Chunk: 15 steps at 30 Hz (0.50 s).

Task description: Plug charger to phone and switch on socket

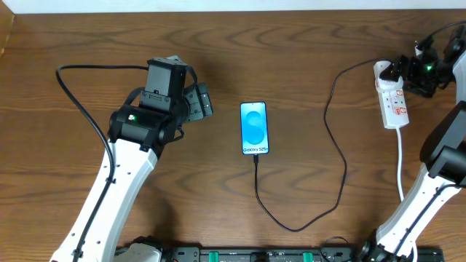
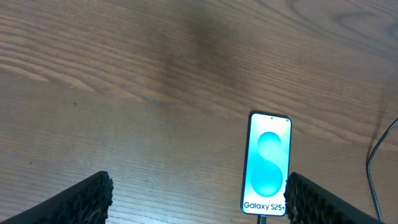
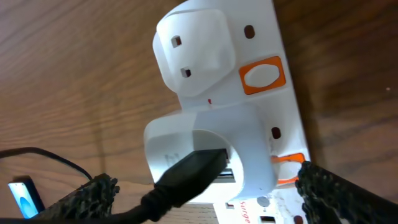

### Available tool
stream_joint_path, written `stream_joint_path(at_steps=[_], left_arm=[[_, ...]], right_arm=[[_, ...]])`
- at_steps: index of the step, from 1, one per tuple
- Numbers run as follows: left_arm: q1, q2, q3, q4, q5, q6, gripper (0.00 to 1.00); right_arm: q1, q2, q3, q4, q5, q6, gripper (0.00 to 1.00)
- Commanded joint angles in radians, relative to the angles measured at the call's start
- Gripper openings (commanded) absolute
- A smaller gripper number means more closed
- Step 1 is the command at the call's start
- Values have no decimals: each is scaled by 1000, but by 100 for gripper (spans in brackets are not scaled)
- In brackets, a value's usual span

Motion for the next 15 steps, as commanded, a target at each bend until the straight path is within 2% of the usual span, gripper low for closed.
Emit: stream_joint_path(at_steps=[1, 2, 15], left_arm=[[2, -3, 4, 0, -13, 10, 88], [2, -3, 4, 0, -13, 10, 88], [2, -3, 4, 0, -13, 10, 88]], right_arm=[[2, 16, 23, -5, 2, -13, 93], [2, 16, 22, -5, 2, -13, 99], [13, 16, -100, 63, -69, 2, 99]])
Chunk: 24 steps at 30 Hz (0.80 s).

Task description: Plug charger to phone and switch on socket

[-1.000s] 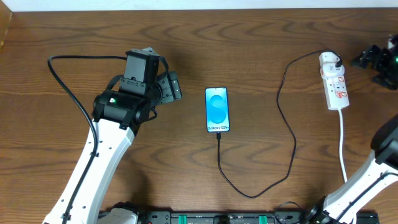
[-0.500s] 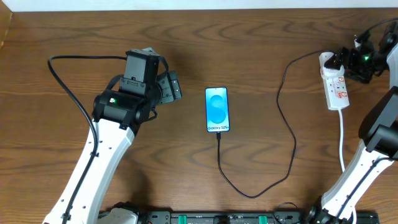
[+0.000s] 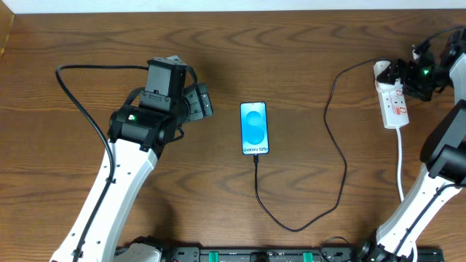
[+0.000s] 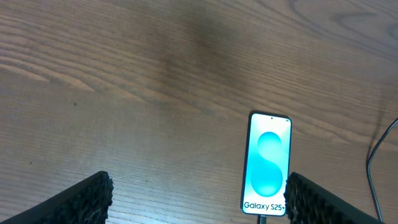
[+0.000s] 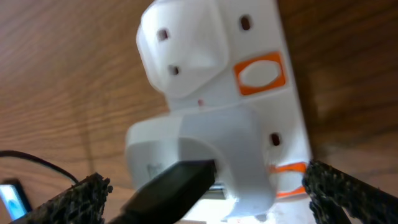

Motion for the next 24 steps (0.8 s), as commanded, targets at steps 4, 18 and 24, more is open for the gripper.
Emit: stream_joint_path(at_steps=[4, 18, 24], left_arm=[[2, -3, 4, 0, -13, 10, 88], [2, -3, 4, 0, -13, 10, 88], [2, -3, 4, 0, -13, 10, 88]], right_arm=[[13, 16, -45, -3, -84, 5, 99], [13, 15, -26, -8, -8, 68, 89], [13, 13, -14, -17, -4, 70, 88]])
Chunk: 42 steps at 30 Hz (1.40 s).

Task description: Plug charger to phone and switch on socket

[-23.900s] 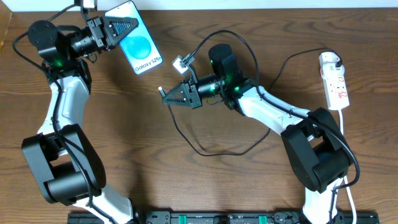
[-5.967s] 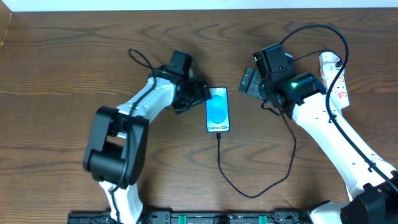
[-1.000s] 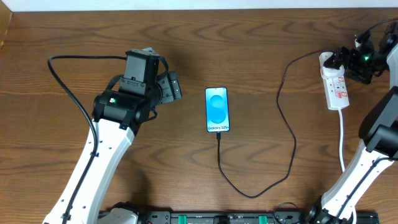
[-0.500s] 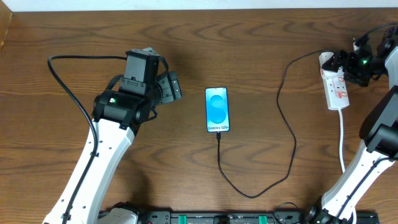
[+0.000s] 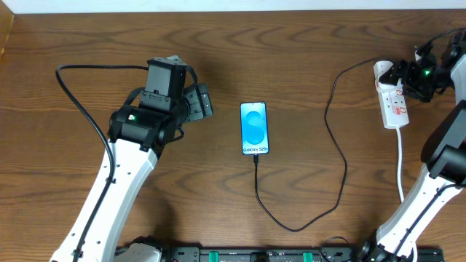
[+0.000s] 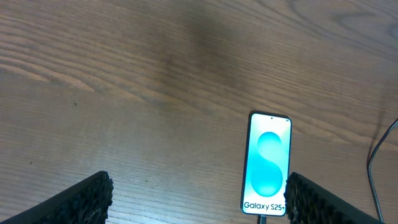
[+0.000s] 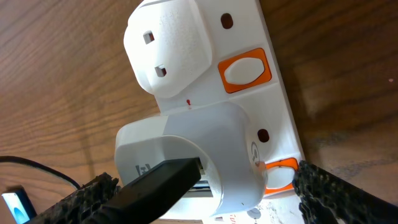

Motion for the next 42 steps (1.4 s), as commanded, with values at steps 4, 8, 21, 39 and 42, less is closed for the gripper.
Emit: stream_joint_path(at_steps=[4, 8, 21, 39, 42], left_arm=[[2, -3, 4, 0, -13, 9, 88], [2, -3, 4, 0, -13, 10, 88], [2, -3, 4, 0, -13, 9, 88], [2, -3, 4, 0, -13, 9, 88], [2, -3, 4, 0, -13, 9, 89]], right_arm=[[18, 12, -7, -15, -15, 39, 87], [18, 10, -5, -14, -16, 39, 81], [19, 10, -3, -12, -38, 40, 68], [19, 11, -3, -12, -29, 39, 88], [18, 9, -2, -12, -30, 47, 99]])
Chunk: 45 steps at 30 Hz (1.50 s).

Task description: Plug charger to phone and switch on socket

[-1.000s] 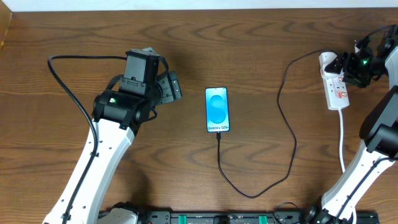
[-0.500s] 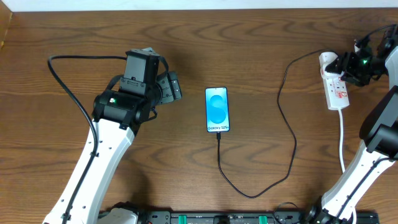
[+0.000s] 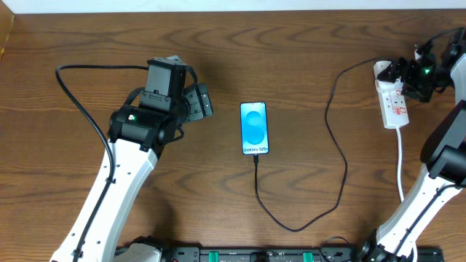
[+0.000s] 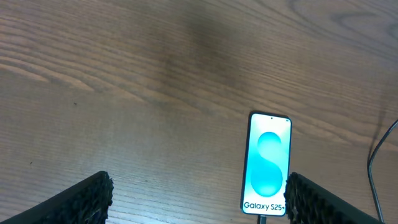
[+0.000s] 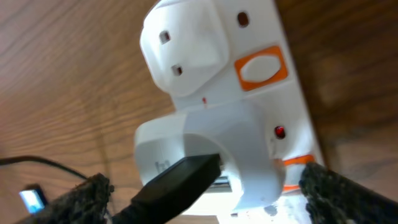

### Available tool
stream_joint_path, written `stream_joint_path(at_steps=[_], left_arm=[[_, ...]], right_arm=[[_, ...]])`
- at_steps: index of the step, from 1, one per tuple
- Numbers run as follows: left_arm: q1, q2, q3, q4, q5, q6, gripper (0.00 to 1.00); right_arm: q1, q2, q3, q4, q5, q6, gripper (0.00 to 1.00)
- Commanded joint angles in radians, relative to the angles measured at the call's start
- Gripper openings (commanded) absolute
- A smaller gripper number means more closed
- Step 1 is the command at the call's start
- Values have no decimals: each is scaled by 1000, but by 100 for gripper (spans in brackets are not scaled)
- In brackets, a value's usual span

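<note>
The phone (image 3: 254, 128) lies screen-up and lit at the table's middle, also in the left wrist view (image 4: 267, 165). A black cable (image 3: 342, 167) runs from its lower end in a loop to the white charger adapter (image 5: 205, 146), which sits in the white power strip (image 3: 394, 100). The cable's black plug (image 5: 180, 180) is in the adapter. A small red light (image 5: 279, 132) glows beside the adapter. My right gripper (image 5: 205, 190) is open, its fingers either side of the adapter. My left gripper (image 4: 196, 199) is open over bare wood left of the phone.
The strip has orange switches (image 5: 261, 67); the lower one (image 5: 297, 162) is half hidden by the adapter. The strip's white lead (image 3: 400, 164) runs toward the front edge on the right. My left arm (image 3: 138, 145) stands over the table's left half.
The small indicator beside the adapter, dark before, now glows red. The right wrist view has shifted slightly over the strip. The left gripper, phone and cable have not moved.
Throughout, the phone lay lit with the cable in it and the adapter sat in the strip. My right gripper stayed open over the adapter, shifting a little between moments, with the indicator dark. Now the indicator is red. The left arm stayed still.
</note>
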Motion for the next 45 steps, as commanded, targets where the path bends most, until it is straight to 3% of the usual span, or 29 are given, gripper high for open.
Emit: stream_joint_path(at_steps=[1, 45], left_arm=[[2, -3, 4, 0, -13, 9, 88], [2, -3, 4, 0, -13, 9, 88]], right_arm=[[14, 12, -7, -7, -5, 13, 99], [74, -44, -8, 6, 25, 64, 99]])
